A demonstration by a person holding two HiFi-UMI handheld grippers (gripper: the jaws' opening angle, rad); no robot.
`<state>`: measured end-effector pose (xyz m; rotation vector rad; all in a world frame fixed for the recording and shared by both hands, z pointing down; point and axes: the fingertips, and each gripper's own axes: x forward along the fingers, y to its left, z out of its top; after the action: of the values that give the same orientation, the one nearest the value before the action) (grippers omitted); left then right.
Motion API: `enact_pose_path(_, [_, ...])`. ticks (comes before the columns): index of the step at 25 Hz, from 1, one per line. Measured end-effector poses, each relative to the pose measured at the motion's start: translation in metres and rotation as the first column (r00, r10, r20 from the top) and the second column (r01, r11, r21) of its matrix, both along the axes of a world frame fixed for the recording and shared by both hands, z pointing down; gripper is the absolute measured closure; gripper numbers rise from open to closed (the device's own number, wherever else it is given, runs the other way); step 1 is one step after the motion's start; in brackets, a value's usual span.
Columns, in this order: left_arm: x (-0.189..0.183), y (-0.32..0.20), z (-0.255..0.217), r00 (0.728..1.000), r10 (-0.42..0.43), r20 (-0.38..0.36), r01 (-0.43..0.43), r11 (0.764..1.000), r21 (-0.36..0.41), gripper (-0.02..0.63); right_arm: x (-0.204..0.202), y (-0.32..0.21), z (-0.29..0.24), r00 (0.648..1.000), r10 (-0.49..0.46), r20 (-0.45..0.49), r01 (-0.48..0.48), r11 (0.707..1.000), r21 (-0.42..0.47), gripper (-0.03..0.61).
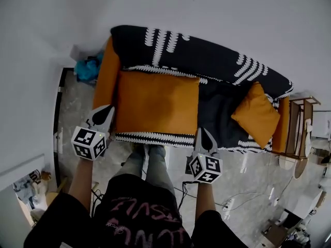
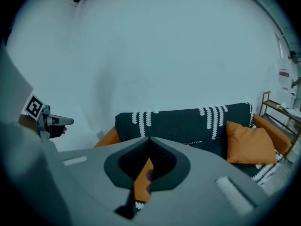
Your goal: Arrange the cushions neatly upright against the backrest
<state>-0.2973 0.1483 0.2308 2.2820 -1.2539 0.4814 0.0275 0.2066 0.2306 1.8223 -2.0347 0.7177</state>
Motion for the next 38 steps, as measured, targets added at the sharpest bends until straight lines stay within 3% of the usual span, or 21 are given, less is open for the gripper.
enact_pose_path(13, [0.013,-0.022,0.072,0.996,-0.069,0.060,0.075,0.991,-0.108,0.613,0.024,-0.055,0.078,0.994,-0.102,0.037,0.105,0.990,-0.092,0.555])
enact_pose_path(20, [0.015,-0.022,0.121,0.992,-0.102,0.081,0.116,0.975,-0.192,0.541,0.023,-0.068,0.122,0.988,-0.138,0.063,0.147,0.976,-0.160,0.529])
enact_pose_path(29, [0.019,-0.026,0.189,0.985,-0.150,0.089,0.168,0.947,-0.273,0.469,0.037,-0.068,0.189,0.984,-0.149,0.100,0.170,0.951,-0.258,0.409])
enact_pose_path(38, [0.018,-0.027,0.263,0.984,-0.138,0.111,0.168,0.925,-0.340,0.377,0.055,-0.076,0.256,0.989,-0.118,0.085,0.140,0.935,-0.325,0.299])
